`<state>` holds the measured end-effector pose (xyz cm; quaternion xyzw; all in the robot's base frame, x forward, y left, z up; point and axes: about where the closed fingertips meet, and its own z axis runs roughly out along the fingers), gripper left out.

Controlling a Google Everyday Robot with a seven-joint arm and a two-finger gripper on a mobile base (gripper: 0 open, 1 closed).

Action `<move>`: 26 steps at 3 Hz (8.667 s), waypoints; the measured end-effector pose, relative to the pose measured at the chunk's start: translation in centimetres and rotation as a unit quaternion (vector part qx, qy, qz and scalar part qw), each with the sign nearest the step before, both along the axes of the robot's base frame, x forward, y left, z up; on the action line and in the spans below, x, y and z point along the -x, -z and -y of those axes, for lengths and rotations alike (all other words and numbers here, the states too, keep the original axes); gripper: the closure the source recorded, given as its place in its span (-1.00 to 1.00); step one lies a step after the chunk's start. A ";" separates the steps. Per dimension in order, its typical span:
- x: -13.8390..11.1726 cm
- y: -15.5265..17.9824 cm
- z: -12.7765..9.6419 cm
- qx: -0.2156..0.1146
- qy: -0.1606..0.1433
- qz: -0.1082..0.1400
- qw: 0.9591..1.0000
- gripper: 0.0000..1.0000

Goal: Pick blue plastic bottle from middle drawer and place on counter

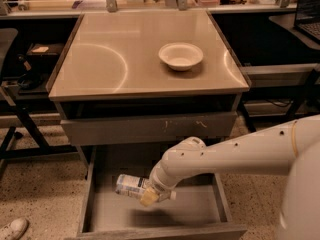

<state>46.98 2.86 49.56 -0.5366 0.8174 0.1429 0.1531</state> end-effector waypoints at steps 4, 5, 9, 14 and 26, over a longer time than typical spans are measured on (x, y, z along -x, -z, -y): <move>0.4 -15.6 -2.4 0.042 -0.022 0.105 0.993 1.00; -1.0 -20.7 -3.5 0.058 -0.028 0.139 0.988 1.00; -8.2 -31.5 -5.1 0.044 0.037 0.198 0.979 1.00; -22.8 -36.8 -10.4 0.045 0.090 0.150 0.984 1.00; -29.1 -54.1 3.1 0.052 0.284 0.239 0.927 -1.00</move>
Offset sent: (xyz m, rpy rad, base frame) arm -0.0039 0.0050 0.0498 -0.0279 -0.0651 0.0078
